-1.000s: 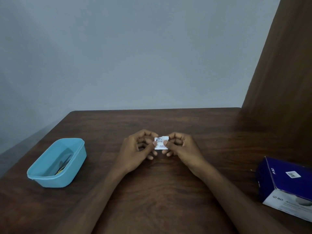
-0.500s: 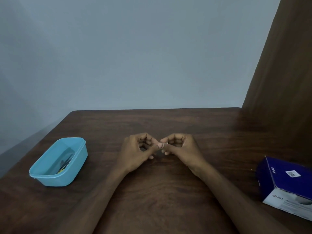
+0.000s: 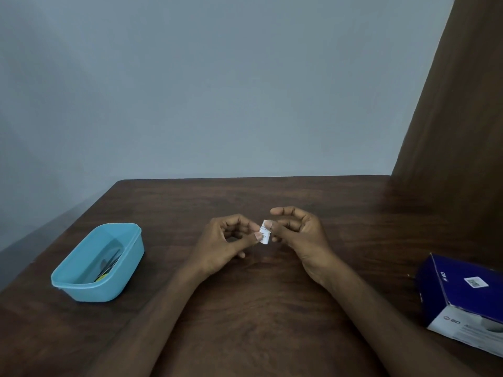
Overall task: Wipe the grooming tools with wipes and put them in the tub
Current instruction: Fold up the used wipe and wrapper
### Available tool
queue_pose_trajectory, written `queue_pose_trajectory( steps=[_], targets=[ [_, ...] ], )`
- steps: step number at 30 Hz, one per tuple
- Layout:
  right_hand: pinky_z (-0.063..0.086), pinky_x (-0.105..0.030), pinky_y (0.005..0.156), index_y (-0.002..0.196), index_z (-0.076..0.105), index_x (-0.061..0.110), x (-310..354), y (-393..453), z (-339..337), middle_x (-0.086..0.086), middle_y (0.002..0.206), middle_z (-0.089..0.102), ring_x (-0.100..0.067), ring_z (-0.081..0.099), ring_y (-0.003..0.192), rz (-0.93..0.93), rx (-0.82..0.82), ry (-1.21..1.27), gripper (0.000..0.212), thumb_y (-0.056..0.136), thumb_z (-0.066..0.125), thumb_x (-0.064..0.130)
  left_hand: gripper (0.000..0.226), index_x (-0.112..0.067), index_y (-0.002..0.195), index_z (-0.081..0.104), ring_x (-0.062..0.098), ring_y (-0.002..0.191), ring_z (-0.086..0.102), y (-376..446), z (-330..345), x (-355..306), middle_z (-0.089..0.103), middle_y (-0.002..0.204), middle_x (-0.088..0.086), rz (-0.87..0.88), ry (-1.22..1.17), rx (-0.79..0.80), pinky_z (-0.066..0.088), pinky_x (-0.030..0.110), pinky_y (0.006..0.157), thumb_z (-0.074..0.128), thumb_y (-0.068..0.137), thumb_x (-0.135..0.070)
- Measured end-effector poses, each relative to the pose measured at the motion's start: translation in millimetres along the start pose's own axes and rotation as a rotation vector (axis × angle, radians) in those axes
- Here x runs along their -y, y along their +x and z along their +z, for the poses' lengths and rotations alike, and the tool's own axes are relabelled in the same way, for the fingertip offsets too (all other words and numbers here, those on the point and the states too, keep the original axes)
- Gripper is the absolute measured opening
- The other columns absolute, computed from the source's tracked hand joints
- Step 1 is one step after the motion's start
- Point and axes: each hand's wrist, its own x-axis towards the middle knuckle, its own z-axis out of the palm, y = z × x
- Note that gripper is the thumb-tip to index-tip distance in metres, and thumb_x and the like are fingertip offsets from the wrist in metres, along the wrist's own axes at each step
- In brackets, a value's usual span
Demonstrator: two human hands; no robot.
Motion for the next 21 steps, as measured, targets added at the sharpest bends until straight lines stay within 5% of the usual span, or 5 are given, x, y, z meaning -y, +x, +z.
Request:
queue_pose_trajectory(
  steps=[10, 15, 21],
  targets=[
    [0.059, -0.039, 0.071, 0.084, 0.069, 0.005, -7.2, -0.1, 0.2, -0.019, 0.079, 0.078, -0.023, 0.072, 0.068, -0.049, -0.052, -0.094, 0.023, 0.082, 0.090, 0.013, 0.014, -0.013, 0.097, 0.075, 0.020, 0.084, 0.074, -0.8, 3.1, 1.5, 0.078, 0.090, 0.008, 0.059, -0.021, -0.041, 0.062, 0.036, 0.056, 0.086, 0.090, -0.017],
    [0.061, -0.031, 0.073, 0.089, 0.072, 0.008, -5.7, -1.5, -2.5, -0.007, 0.082, 0.078, -0.017, 0.074, 0.072, -0.105, 0.019, -0.168, 0.015, 0.086, 0.086, 0.005, 0.015, -0.013, 0.089, 0.071, 0.017, 0.075, 0.068, 3.4, 3.0, 6.9, 0.072, 0.081, 0.017, 0.065, -0.041, -0.135, 0.058, 0.034, 0.054, 0.086, 0.089, -0.013],
    [0.064, -0.037, 0.084, 0.105, 0.082, 0.014, -4.4, -1.7, -3.7, -0.008, 0.095, 0.082, -0.030, 0.079, 0.092, -0.135, 0.057, -0.206, 0.021, 0.086, 0.086, 0.005, 0.011, -0.020, 0.098, 0.080, 0.014, 0.075, 0.074, 3.3, 4.0, 5.1, 0.080, 0.084, 0.000, 0.089, -0.009, -0.141, 0.057, 0.037, 0.051, 0.084, 0.091, -0.013]
  ],
)
